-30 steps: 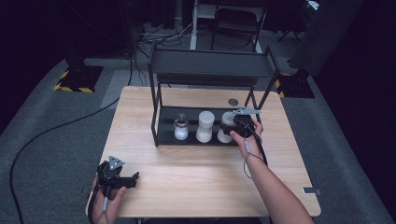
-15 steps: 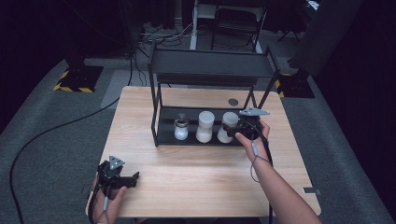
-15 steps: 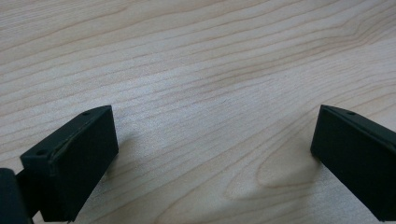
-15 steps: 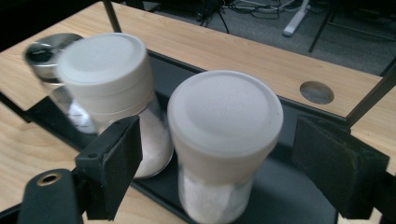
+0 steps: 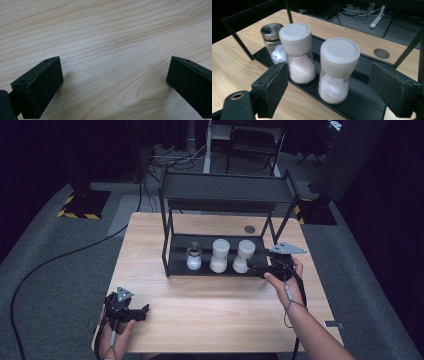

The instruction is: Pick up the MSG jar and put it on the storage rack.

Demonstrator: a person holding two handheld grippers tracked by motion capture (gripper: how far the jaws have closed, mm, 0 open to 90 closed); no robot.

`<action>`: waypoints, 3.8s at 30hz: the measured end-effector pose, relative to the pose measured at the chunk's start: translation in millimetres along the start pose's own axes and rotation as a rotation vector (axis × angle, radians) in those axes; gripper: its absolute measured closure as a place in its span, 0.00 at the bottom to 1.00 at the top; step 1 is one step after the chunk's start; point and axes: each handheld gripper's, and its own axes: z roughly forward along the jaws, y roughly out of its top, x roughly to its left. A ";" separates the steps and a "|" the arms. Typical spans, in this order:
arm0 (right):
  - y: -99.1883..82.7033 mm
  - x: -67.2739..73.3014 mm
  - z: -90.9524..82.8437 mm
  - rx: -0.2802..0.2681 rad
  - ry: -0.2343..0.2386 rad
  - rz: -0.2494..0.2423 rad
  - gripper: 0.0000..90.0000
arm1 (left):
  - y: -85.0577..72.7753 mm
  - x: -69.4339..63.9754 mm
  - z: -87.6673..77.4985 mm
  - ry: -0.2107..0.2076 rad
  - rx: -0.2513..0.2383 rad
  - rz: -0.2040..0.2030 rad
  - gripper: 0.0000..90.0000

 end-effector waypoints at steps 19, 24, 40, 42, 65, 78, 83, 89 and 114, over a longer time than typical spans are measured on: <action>-21.6 1.1 -45.6 -0.006 0.040 -0.014 0.17 | 0.0 0.0 0.0 0.000 0.000 0.000 0.00; -25.6 2.0 -55.6 -0.004 0.046 -0.026 0.17 | 0.0 0.0 0.0 -0.001 0.000 0.000 0.00; -52.9 -2.7 -65.8 -0.007 0.057 -0.003 0.14 | -0.2 0.3 0.0 -0.003 -0.001 0.002 0.00; -58.2 -3.1 -64.9 -0.004 0.055 0.000 0.14 | -0.1 0.2 0.0 -0.003 0.000 0.001 0.00; -103.8 -14.0 -43.3 0.118 0.037 0.044 0.09 | 0.6 0.3 0.2 -0.002 0.002 0.003 0.00; -124.6 -15.7 -34.7 0.166 0.030 0.050 0.08 | 0.6 0.3 0.2 -0.002 0.002 0.003 0.00; -131.0 -14.6 -31.9 0.176 0.026 0.034 0.08 | 0.7 0.2 0.2 -0.002 0.002 0.003 0.00; -135.5 -12.4 -28.7 0.201 0.018 0.024 0.07 | 0.7 0.2 0.2 -0.002 0.002 0.003 0.00; -146.4 -8.1 -18.3 0.252 -0.021 0.001 0.03 | 0.7 1.3 0.1 -0.007 0.002 0.007 0.00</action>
